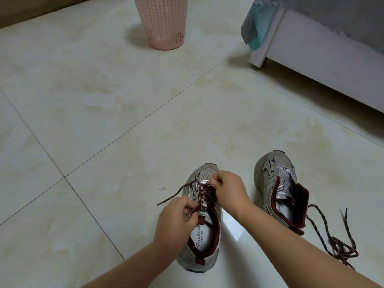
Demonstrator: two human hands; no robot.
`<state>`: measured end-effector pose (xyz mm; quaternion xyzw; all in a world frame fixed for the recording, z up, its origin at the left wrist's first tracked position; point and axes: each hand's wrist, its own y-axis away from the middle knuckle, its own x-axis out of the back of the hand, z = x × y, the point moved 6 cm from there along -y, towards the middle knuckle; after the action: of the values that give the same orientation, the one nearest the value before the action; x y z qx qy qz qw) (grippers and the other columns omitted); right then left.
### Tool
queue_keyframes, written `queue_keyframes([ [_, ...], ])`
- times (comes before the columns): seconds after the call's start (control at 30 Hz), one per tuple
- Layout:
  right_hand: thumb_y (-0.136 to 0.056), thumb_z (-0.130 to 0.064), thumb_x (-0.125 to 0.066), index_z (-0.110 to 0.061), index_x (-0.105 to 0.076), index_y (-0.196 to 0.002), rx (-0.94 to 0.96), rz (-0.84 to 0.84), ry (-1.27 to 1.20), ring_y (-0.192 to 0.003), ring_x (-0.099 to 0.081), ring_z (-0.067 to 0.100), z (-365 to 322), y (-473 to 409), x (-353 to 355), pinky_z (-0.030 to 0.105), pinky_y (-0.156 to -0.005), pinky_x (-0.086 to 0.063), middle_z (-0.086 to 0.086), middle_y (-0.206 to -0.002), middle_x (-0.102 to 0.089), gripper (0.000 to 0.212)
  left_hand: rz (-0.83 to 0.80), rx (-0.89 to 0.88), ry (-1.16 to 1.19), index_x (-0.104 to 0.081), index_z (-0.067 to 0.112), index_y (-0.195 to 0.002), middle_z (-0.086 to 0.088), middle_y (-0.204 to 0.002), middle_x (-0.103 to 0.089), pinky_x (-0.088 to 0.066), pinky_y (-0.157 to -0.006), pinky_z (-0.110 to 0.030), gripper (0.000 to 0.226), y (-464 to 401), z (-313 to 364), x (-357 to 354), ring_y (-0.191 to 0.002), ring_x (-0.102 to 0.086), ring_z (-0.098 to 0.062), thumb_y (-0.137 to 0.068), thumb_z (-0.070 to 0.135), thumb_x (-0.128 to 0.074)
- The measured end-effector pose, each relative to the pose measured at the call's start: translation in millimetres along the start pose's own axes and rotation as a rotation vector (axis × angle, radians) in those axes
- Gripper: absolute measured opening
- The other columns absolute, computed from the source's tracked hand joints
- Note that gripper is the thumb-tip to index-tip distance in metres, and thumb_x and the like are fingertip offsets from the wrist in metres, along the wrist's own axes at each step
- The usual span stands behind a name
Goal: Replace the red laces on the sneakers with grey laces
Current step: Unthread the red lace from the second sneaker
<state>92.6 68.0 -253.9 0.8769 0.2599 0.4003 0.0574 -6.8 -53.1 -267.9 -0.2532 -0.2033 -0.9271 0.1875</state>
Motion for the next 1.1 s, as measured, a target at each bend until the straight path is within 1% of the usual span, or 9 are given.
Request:
queue_keyframes([
  [0.1, -0.085, -0.012, -0.055, -0.015, -0.067, -0.091, 0.134, -0.186, 0.137, -0.100, -0.047, 0.020, -6, 6, -14, 0.031, -0.087, -0.041, 0.005, -0.101, -0.059, 0.014, 0.002, -0.008, -0.012, -0.060, 0.021, -0.076, 0.004, -0.081, -0.064, -0.048, -0.073, -0.029, 0.014, -1, 1, 0, -0.079, -0.060, -0.010, -0.074, 0.009, -0.065],
  [0.17, -0.084, -0.016, -0.058, -0.015, -0.069, -0.089, 0.208, -0.242, 0.243, -0.109, -0.040, 0.019, -8, 10, -25, 0.030, -0.091, -0.037, 0.002, -0.108, -0.052, 0.012, -0.003, -0.014, -0.020, -0.057, 0.023, -0.075, 0.004, -0.081, -0.064, -0.048, -0.073, -0.028, 0.017, -1, 2, -1, -0.079, -0.060, -0.011, -0.074, 0.008, -0.065],
  [0.3, -0.082, -0.005, -0.056, -0.005, -0.064, -0.070, 0.028, -0.061, -0.030, -0.084, -0.055, 0.025, -8, 5, -12, 0.027, -0.070, -0.037, 0.005, -0.079, -0.058, 0.014, 0.005, -0.016, -0.031, -0.059, 0.023, -0.075, 0.004, -0.081, -0.064, -0.047, -0.072, -0.027, 0.016, 0, 2, 0, -0.077, -0.059, -0.008, -0.074, 0.009, -0.065],
  [0.4, -0.090, -0.009, -0.050, -0.009, -0.060, -0.075, -0.142, 0.063, -0.227, -0.074, -0.051, 0.021, -1, -2, 16, 0.031, -0.071, -0.042, 0.003, -0.071, -0.058, 0.018, 0.005, -0.012, -0.034, -0.056, 0.028, -0.072, 0.006, -0.080, -0.064, -0.044, -0.068, -0.019, 0.020, 0, 0, 0, -0.076, -0.059, -0.003, -0.074, 0.011, -0.066],
  [0.53, -0.092, -0.018, -0.044, -0.008, -0.063, -0.084, -0.169, -0.074, 0.195, -0.080, -0.059, 0.027, 4, 2, 38, 0.037, -0.082, -0.049, 0.007, -0.088, -0.068, 0.023, 0.003, -0.006, -0.031, -0.059, 0.026, -0.074, 0.006, -0.079, -0.064, -0.045, -0.067, -0.018, 0.017, 0, 0, -1, -0.076, -0.058, -0.003, -0.074, 0.011, -0.065],
  [0.67, -0.087, -0.008, -0.039, -0.013, -0.061, -0.087, -0.263, -0.399, 0.221, -0.053, -0.058, 0.018, 13, 27, 20, 0.023, -0.055, -0.048, 0.007, -0.077, -0.068, 0.022, 0.007, -0.010, -0.036, -0.060, 0.023, -0.076, 0.006, -0.080, -0.064, -0.047, -0.069, -0.023, 0.013, -1, 0, -1, -0.076, -0.058, -0.004, -0.075, 0.012, -0.066],
  [0.8, -0.090, -0.017, -0.046, -0.011, -0.067, -0.090, -0.119, -0.223, 0.337, -0.086, -0.061, 0.025, 15, 32, 13, 0.029, -0.072, -0.047, 0.006, -0.092, -0.068, 0.022, 0.017, -0.004, -0.045, -0.060, 0.021, -0.076, 0.005, -0.078, -0.064, -0.048, -0.069, -0.025, 0.012, -2, -2, -1, -0.075, -0.059, -0.006, -0.074, 0.011, -0.066],
  [0.97, -0.082, -0.001, -0.055, -0.016, -0.059, -0.064, -0.213, -0.202, -0.044, -0.055, -0.054, 0.017, 27, 30, 1, 0.038, -0.068, -0.054, 0.000, -0.060, -0.058, 0.023, 0.031, 0.002, -0.057, -0.059, 0.024, -0.072, 0.005, -0.076, -0.063, -0.048, -0.068, -0.026, 0.014, -2, 0, -2, -0.072, -0.058, -0.005, -0.073, 0.013, -0.068],
  [1.1, -0.078, -0.010, -0.068, -0.016, -0.059, -0.060, -0.239, -0.203, -0.124, -0.062, -0.056, 0.016, 33, 27, -1, 0.037, -0.070, -0.053, 0.000, -0.061, -0.059, 0.022, 0.030, -0.001, -0.070, -0.058, 0.025, -0.071, 0.005, -0.075, -0.063, -0.046, -0.067, -0.025, 0.015, -3, 0, -2, -0.074, -0.058, -0.006, -0.073, 0.014, -0.067],
])
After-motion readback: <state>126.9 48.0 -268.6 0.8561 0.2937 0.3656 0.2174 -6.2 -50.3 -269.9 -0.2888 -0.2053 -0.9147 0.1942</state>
